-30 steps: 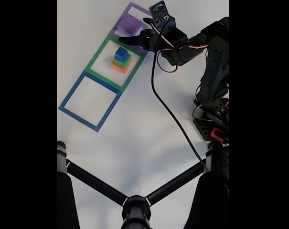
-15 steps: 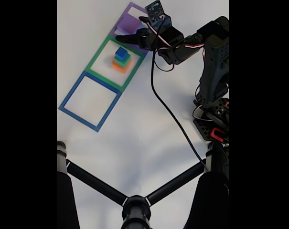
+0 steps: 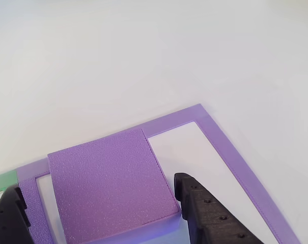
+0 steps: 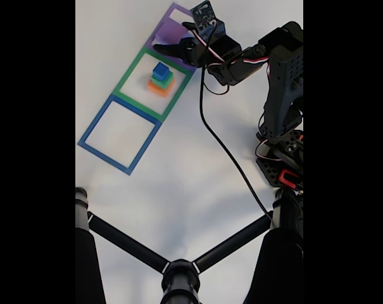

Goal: Tower of hanoi

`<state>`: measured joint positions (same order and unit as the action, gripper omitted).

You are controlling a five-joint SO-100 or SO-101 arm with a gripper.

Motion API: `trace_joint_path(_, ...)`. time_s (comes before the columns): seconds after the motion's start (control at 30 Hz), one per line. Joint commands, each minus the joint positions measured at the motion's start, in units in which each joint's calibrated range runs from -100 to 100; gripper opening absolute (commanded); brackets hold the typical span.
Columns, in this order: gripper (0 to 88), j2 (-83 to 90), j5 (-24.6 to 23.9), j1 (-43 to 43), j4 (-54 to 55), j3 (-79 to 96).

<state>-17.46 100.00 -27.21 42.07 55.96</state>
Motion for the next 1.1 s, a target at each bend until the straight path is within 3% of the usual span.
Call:
trace_joint_path(0.0, 31.2, 0.88, 0.00, 0.71, 0.87, -1.21)
trace_joint_path(0.53, 28.6, 0.96, 0.00, -0.20, 0.22, -0.85)
trace_joint_path(1.07, 18.3, 1.04, 0.00, -0.81, -2.28, -0.85)
